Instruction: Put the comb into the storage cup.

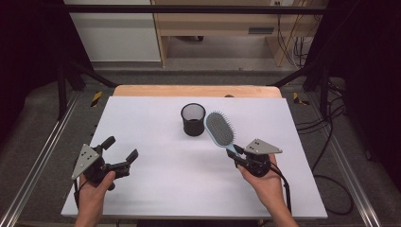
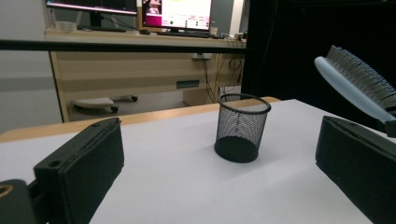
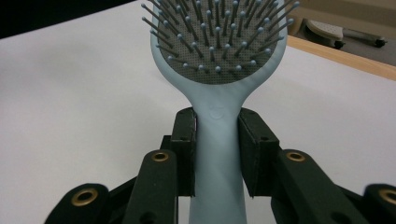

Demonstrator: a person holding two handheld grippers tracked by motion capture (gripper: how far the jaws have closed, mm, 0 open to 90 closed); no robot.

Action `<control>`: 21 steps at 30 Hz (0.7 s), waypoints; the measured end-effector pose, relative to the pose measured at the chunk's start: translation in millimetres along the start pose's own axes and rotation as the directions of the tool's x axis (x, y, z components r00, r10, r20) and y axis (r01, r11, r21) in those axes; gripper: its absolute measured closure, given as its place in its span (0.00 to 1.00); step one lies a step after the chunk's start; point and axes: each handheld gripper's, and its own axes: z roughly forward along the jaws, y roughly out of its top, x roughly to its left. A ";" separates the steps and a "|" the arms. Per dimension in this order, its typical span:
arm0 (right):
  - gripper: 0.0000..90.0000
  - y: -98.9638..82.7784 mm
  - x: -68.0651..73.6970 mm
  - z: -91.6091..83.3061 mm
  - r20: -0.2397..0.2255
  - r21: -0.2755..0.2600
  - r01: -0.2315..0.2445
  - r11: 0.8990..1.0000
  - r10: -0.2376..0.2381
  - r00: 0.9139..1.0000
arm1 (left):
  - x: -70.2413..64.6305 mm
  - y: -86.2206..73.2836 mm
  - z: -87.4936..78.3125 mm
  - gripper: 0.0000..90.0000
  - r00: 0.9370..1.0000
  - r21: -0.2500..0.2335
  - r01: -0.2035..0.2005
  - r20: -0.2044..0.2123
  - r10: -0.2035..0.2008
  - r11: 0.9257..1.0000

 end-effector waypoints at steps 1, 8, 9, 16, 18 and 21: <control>0.77 0.8 1.1 1.9 -0.003 -0.005 0.000 1.000 0.000 1.000 | -2.4 3.3 2.3 0.01 1.000 -0.003 -0.003 0.006 0.003 1.000; 0.77 5.8 8.5 12.6 -0.023 -0.014 0.010 1.000 -0.011 1.000 | -19.8 23.0 18.7 0.01 0.998 -0.009 -0.023 0.062 0.023 1.000; 0.77 6.9 9.9 13.9 -0.027 -0.019 0.011 1.000 -0.012 1.000 | -23.4 25.3 21.1 0.01 0.997 -0.013 -0.021 0.070 0.022 1.000; 0.77 12.4 18.7 19.8 -0.041 -0.042 -0.005 0.999 0.003 0.999 | -39.5 32.5 35.5 0.01 0.993 -0.005 -0.038 0.107 0.039 0.999; 0.77 12.3 21.3 21.1 -0.051 -0.051 -0.004 0.999 0.002 0.999 | -43.1 34.5 39.7 0.01 0.993 -0.001 -0.044 0.114 0.044 0.999; 0.77 9.3 24.1 22.0 -0.065 -0.071 -0.004 0.997 -0.001 0.998 | -47.8 36.7 46.5 0.01 0.991 0.005 -0.045 0.127 0.044 0.999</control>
